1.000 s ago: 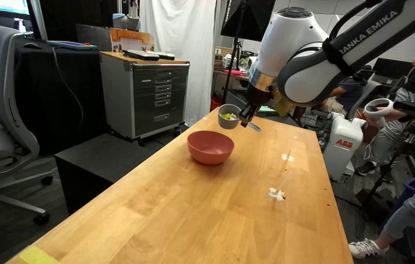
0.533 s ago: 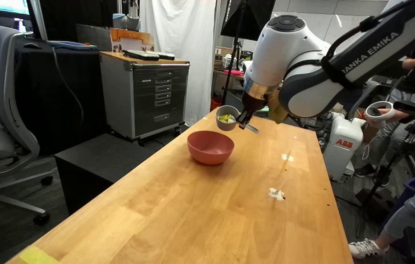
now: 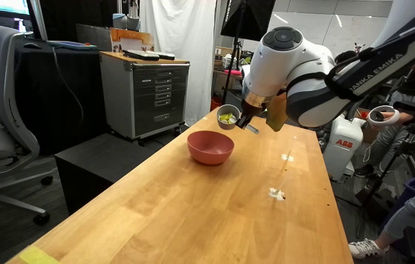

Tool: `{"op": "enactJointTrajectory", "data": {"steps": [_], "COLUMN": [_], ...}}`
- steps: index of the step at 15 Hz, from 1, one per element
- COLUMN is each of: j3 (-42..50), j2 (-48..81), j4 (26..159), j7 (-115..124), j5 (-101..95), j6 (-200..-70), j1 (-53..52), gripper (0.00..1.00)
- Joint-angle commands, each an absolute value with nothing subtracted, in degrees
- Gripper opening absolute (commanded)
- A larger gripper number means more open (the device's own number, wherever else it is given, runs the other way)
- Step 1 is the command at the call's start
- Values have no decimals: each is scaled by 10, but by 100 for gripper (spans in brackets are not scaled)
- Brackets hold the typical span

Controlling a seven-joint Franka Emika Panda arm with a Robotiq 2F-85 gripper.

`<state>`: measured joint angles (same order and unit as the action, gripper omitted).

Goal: Pour the contents in the cup into the bowl

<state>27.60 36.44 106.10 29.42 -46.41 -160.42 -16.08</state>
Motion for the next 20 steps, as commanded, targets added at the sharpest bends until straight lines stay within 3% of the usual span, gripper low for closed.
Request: {"op": "enactJointTrajectory", "data": {"steps": [1, 20], "j3": [327, 416], "j2": [385, 463], "j4": [1048, 1031], "j7": [375, 605], "j5": [-529, -710], "j6": [-1626, -1622], "j1": [-201, -296], "gripper": [12, 12]}}
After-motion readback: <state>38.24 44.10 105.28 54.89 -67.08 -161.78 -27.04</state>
